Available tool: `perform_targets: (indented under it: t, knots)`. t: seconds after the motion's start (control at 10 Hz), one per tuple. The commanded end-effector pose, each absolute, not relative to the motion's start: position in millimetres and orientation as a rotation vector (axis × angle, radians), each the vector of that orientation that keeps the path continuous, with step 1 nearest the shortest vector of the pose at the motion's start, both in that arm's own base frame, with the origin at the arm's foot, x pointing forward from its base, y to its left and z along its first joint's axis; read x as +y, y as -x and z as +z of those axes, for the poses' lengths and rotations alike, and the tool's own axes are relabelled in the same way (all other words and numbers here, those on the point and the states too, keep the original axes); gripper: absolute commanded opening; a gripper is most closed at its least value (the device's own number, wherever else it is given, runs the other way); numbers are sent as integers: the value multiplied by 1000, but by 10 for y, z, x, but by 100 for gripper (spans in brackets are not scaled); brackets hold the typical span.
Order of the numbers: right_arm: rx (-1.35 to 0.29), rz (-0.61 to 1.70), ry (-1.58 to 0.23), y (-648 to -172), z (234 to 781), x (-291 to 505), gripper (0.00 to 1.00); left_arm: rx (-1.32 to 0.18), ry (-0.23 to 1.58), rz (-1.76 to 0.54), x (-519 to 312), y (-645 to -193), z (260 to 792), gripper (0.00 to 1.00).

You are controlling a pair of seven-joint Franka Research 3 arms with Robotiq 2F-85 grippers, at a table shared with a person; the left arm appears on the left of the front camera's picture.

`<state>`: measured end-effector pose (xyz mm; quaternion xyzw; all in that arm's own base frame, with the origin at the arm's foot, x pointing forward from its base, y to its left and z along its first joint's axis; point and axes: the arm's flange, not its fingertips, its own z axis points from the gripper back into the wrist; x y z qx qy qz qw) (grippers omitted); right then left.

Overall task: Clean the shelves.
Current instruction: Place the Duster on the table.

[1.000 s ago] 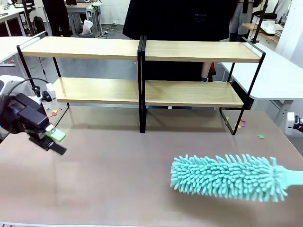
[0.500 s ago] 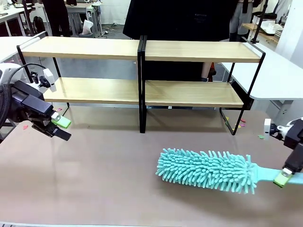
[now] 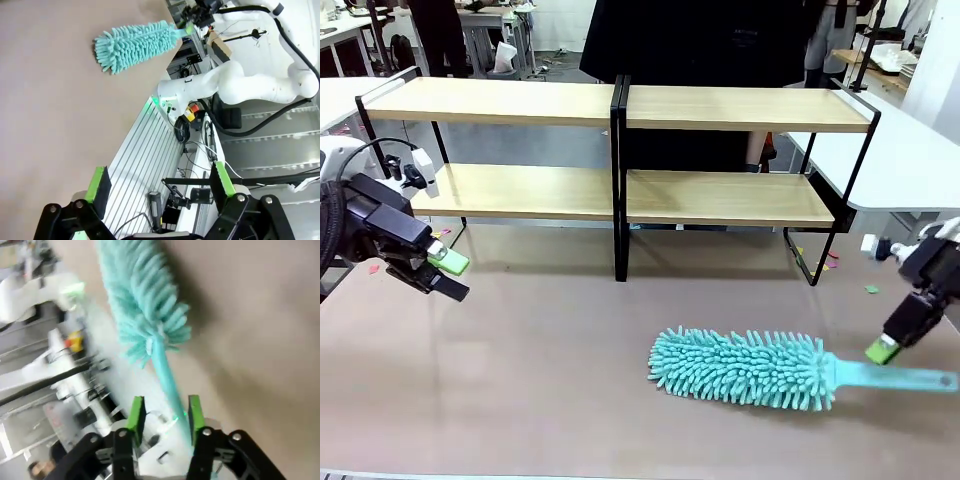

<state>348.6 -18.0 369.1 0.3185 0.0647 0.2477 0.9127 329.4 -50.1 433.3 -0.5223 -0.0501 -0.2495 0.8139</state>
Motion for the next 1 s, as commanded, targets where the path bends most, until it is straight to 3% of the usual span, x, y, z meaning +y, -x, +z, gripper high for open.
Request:
perform_targets:
  t: [0.0,0.1,0.2,0.4,0.6,0.8,0.9]
  knots:
    - [-114,354,-471,-3438,3849,-323,100,-132,1145,-553,-512,-3308,4330,100]
    - [-259,270,-482,-3491,3998,-519,92,-132,1145,-553,-512,-3308,4330,100]
    - [-382,199,-574,-3489,4122,-725,100,-132,1145,-553,-512,-3308,4330,100]
    - [-129,132,-964,-3241,4218,-1010,100,-132,1145,-553,-512,-3308,4330,100]
    - [233,137,-1172,-2922,4227,-1076,100,-132,1145,-553,-512,-3308,4330,100]
    - [453,167,-1305,-2688,4261,-1000,100,-132,1145,-553,-512,-3308,4330,100]
    - [80,226,-1152,-2786,4126,-922,100,-132,1145,-553,-512,-3308,4330,100]
